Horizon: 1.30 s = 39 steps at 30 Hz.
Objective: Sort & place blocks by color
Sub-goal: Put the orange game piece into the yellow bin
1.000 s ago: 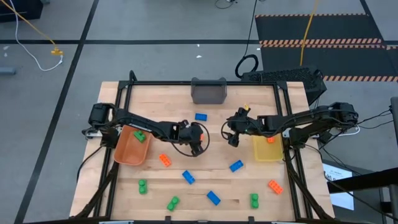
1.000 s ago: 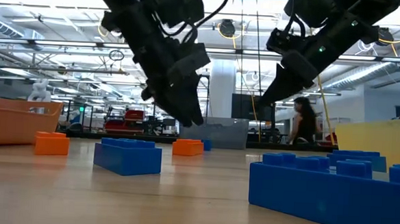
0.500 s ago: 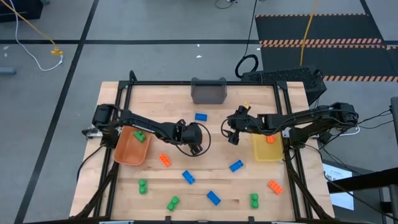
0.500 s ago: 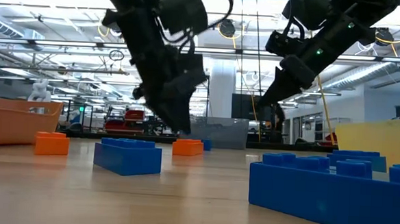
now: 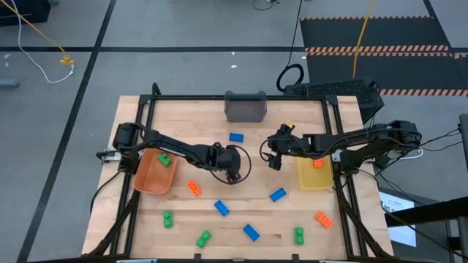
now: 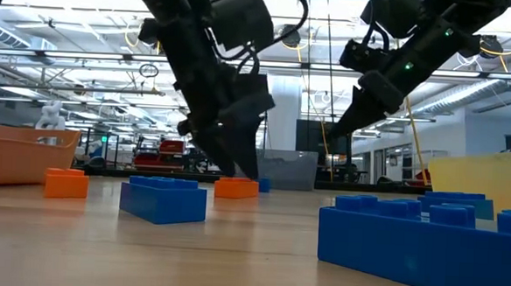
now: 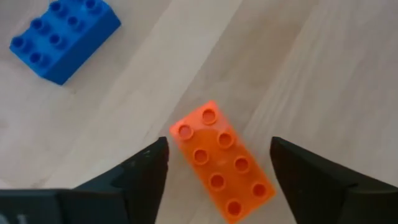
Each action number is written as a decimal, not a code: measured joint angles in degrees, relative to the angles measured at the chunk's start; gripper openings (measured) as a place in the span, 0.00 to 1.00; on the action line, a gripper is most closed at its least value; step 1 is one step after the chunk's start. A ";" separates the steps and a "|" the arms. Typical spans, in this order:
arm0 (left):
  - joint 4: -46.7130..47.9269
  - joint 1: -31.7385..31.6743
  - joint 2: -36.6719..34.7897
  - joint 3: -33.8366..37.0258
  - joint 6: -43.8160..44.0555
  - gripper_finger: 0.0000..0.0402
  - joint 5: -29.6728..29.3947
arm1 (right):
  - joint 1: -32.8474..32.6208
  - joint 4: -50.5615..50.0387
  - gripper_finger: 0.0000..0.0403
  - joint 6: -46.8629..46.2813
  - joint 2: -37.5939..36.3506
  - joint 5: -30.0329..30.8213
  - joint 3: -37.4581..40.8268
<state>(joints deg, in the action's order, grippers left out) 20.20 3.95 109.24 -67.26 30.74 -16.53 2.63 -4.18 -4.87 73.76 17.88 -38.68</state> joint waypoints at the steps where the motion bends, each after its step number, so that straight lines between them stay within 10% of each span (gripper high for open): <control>1: 0.64 0.00 0.23 0.00 -0.01 0.73 0.01 | 0.00 0.08 0.77 -0.02 0.00 0.01 0.00; 12: -0.22 -0.52 4.22 -0.07 0.55 0.86 -0.05 | 0.00 0.04 0.77 -0.44 0.00 0.01 0.00; 22: -1.31 -4.00 3.95 -0.09 -11.93 0.34 1.91 | 0.00 0.02 0.77 -0.28 0.00 0.01 0.00; 39: 8.44 -16.23 0.31 -17.01 -30.94 0.35 1.49 | -0.02 -0.52 0.77 -0.30 0.04 -0.16 -0.02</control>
<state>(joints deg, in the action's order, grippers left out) 28.63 -12.28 109.54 -84.27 -0.20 -15.04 2.61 -4.70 -5.17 73.80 17.72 -38.70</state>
